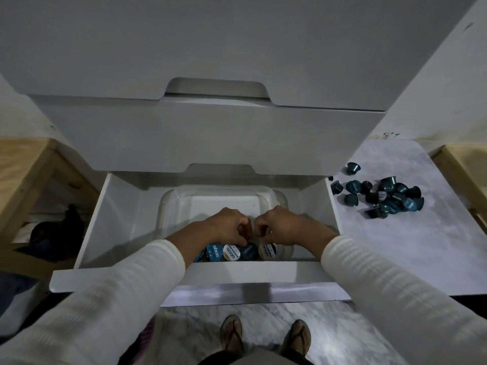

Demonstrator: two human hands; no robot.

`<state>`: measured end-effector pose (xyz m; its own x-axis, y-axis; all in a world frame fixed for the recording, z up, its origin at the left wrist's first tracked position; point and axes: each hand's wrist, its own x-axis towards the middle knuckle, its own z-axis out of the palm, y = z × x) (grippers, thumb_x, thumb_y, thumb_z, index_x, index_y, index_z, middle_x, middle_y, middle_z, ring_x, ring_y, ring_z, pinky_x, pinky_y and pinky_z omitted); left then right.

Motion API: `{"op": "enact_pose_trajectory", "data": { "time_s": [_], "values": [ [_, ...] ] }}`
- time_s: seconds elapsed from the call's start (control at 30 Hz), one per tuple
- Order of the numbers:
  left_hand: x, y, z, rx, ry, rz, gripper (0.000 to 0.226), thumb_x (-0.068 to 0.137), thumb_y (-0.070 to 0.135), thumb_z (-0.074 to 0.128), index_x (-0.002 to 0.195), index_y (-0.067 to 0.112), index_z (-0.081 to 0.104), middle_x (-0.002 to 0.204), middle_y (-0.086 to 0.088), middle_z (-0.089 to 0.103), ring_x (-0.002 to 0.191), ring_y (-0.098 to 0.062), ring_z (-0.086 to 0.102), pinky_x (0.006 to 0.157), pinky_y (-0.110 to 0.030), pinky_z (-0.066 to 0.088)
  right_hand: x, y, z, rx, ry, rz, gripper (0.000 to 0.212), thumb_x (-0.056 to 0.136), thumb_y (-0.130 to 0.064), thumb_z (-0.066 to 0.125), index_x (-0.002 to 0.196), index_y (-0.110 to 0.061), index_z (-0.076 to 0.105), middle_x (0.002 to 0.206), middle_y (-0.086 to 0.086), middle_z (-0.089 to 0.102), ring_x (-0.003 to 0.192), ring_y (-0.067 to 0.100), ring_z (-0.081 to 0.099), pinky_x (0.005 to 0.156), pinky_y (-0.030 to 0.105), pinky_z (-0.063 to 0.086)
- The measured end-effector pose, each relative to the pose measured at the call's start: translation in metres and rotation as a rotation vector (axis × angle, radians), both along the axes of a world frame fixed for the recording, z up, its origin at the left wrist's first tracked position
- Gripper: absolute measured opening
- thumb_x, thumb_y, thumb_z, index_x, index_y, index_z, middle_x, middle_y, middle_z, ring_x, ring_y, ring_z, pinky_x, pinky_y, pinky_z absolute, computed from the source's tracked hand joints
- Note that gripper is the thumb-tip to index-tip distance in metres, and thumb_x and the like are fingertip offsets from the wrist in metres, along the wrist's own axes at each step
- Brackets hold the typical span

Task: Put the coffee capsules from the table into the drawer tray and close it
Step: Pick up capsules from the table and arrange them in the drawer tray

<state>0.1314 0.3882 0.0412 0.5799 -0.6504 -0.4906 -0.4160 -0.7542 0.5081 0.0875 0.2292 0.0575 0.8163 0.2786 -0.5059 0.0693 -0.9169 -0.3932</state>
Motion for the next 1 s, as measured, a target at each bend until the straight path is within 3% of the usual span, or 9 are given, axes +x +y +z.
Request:
{"op": "enact_pose_trajectory", "data": {
  "time_s": [0.1,0.2,0.33,0.5,0.63,0.73,0.83,1.0],
  "values": [
    [-0.002,0.001,0.004,0.026,-0.035,-0.004,0.028,0.084,0.026,0.066,0.109,0.014,0.063,0.109,-0.006,0.065,0.088,-0.013,0.054,0.076,-0.023,0.043,-0.005,0.001,0.0,0.0,-0.034,-0.009,0.02,0.082,-0.024,0.064,0.1,-0.014,0.064,0.102,0.011,0.066,0.094,0.026,0.062,0.084,0.038,0.052],
    [-0.005,0.0,0.01,0.05,-0.097,0.057,0.033,0.092,0.031,0.053,0.12,0.013,0.058,0.119,-0.01,0.061,0.105,-0.022,0.056,0.088,-0.031,0.046,-0.008,0.003,0.003,-0.033,-0.082,-0.053,0.032,0.086,-0.026,0.057,0.117,-0.016,0.059,0.119,0.01,0.059,0.108,0.027,0.056,0.092,0.036,0.048],
    [-0.017,-0.005,0.019,0.023,-0.264,0.205,0.041,0.097,0.028,0.043,0.134,0.011,0.045,0.139,-0.01,0.046,0.127,-0.023,0.043,0.103,-0.032,0.038,-0.017,0.006,0.011,-0.057,-0.193,-0.115,0.044,0.09,-0.027,0.051,0.132,-0.014,0.044,0.139,0.01,0.044,0.121,0.026,0.047,0.097,0.034,0.042],
    [-0.043,-0.011,0.028,-0.008,-0.492,0.355,0.048,0.099,0.029,0.034,0.141,0.007,0.03,0.147,-0.01,0.034,0.136,-0.021,0.029,0.109,-0.03,0.03,-0.034,0.005,0.015,-0.09,-0.442,-0.163,0.048,0.094,-0.03,0.042,0.137,-0.01,0.034,0.143,0.009,0.038,0.128,0.025,0.041,0.1,0.036,0.042],
    [-0.061,-0.017,0.035,-0.057,-0.642,0.485,0.052,0.1,0.033,0.031,0.144,0.008,0.021,0.149,-0.01,0.03,0.14,-0.02,0.025,0.113,-0.028,0.024,-0.047,0.002,0.017,-0.042,-0.642,-0.248,0.046,0.095,-0.031,0.037,0.135,-0.008,0.038,0.139,0.011,0.044,0.132,0.024,0.039,0.106,0.036,0.039],
    [-0.071,-0.025,0.043,-0.107,-0.692,0.524,0.053,0.1,0.032,0.029,0.145,0.008,0.02,0.15,-0.011,0.029,0.141,-0.022,0.022,0.116,-0.03,0.021,-0.056,-0.002,0.023,-0.031,-0.766,-0.303,0.058,0.09,-0.04,0.022,0.128,-0.004,0.047,0.131,0.017,0.054,0.128,0.029,0.046,0.103,0.04,0.043],
    [-0.08,-0.039,0.05,-0.129,-0.711,0.525,0.054,0.099,0.032,0.031,0.145,0.006,0.022,0.151,-0.013,0.029,0.142,-0.024,0.024,0.117,-0.031,0.019,-0.064,-0.01,0.029,-0.047,-0.852,-0.348,0.051,0.089,-0.034,0.028,0.12,-0.003,0.054,0.122,0.016,0.061,0.12,0.029,0.054,0.095,0.038,0.048],
    [-0.094,-0.079,0.055,-0.234,-0.78,0.516,0.045,0.095,0.027,0.045,0.131,0.001,0.048,0.132,-0.018,0.055,0.126,-0.03,0.05,0.107,-0.036,0.038,-0.08,-0.038,0.036,-0.038,-0.922,-0.393,0.045,0.09,-0.028,0.032,0.117,-0.003,0.058,0.119,0.014,0.063,0.115,0.025,0.058,0.091,0.032,0.051]
  ]
}}
